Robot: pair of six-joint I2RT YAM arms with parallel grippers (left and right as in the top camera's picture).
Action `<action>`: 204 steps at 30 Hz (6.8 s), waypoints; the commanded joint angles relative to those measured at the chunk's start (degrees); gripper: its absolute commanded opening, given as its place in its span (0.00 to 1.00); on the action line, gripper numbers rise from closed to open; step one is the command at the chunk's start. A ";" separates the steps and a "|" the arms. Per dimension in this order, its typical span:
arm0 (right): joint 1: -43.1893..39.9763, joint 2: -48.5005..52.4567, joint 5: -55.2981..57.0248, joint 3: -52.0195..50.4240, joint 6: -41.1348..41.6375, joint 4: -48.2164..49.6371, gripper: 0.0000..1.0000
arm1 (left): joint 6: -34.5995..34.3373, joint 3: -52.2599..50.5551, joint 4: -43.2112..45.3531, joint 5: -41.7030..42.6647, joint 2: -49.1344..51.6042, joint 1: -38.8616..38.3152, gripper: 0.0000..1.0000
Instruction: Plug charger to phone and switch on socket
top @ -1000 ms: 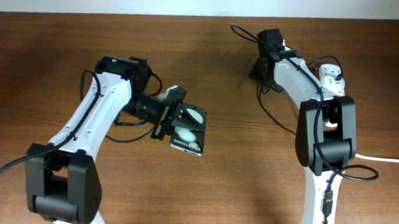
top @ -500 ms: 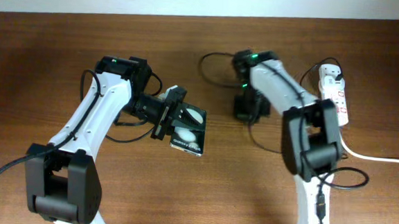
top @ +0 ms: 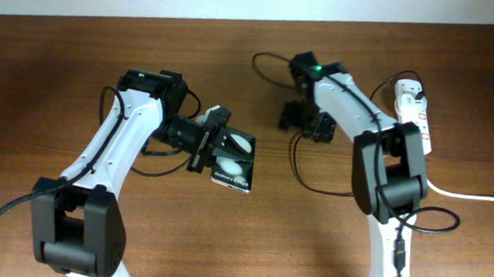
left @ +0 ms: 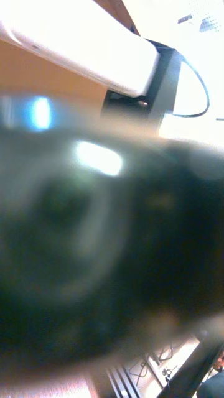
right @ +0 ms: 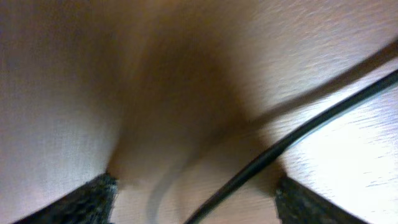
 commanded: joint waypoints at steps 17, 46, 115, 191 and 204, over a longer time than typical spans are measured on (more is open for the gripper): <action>-3.52 -5.77 -3.63 -0.35 -1.42 0.98 0.04 | 0.70 1.07 3.26 2.08 0.02 0.09 0.00; 29.09 -58.62 -3.61 -21.81 6.03 0.35 0.04 | -38.75 1.07 73.09 2.82 0.02 -0.28 0.00; 29.09 -56.11 -3.58 -21.79 9.05 7.87 0.04 | -31.82 1.07 76.02 5.57 0.02 -0.66 0.00; 32.06 -48.87 8.83 -21.81 14.43 16.61 0.04 | -29.94 1.07 72.81 -0.92 0.02 5.18 0.00; 31.98 -47.63 7.54 -21.81 14.43 17.31 0.04 | -27.98 1.07 72.76 1.49 0.02 5.16 0.00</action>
